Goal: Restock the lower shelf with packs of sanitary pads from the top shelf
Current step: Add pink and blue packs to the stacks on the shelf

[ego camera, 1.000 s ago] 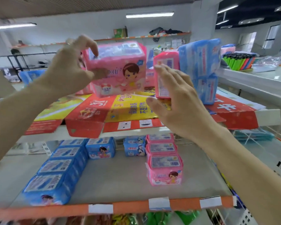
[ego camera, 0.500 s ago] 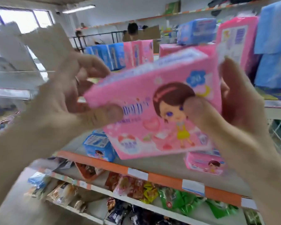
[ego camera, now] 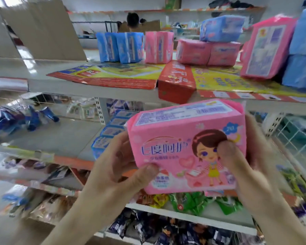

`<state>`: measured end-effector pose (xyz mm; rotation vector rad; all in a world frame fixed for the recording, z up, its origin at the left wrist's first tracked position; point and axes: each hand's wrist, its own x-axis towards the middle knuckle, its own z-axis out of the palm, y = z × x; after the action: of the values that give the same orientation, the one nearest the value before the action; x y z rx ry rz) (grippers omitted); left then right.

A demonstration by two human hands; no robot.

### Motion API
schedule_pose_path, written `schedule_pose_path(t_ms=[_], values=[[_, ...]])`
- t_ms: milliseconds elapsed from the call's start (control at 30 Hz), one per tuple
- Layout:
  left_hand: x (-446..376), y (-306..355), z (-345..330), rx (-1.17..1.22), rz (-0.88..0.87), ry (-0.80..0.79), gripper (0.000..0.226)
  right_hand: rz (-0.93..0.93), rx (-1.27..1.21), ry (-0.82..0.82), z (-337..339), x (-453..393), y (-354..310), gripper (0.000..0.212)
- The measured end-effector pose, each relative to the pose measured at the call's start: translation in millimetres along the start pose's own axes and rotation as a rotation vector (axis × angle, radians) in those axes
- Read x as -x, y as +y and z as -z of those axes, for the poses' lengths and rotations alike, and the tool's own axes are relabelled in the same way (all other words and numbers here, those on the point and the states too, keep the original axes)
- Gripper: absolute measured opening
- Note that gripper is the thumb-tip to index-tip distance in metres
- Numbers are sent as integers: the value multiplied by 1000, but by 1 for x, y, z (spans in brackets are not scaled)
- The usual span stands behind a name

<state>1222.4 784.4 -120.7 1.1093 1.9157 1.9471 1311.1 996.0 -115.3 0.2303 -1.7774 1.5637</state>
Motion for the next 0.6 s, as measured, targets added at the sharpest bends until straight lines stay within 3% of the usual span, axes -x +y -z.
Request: schedule_pose_path(t_ms=[67,133,200,333,600], values=[[6,-14,9,39,37,-3,65,-78,-23,-67,-12,15,1,60],[14,-32,14,89,83,-16,64,-180,3,-78,-20,32,10,60],[24,-52,13,133,145,-42,64,-307,56,-36,-21,57,20,51],[46,-89,7,121,256,-119,73,-474,195,61,-26,104,26,64],[65,-117,-11,110,397,-254,71,-752,183,71,-19,150,12,46]])
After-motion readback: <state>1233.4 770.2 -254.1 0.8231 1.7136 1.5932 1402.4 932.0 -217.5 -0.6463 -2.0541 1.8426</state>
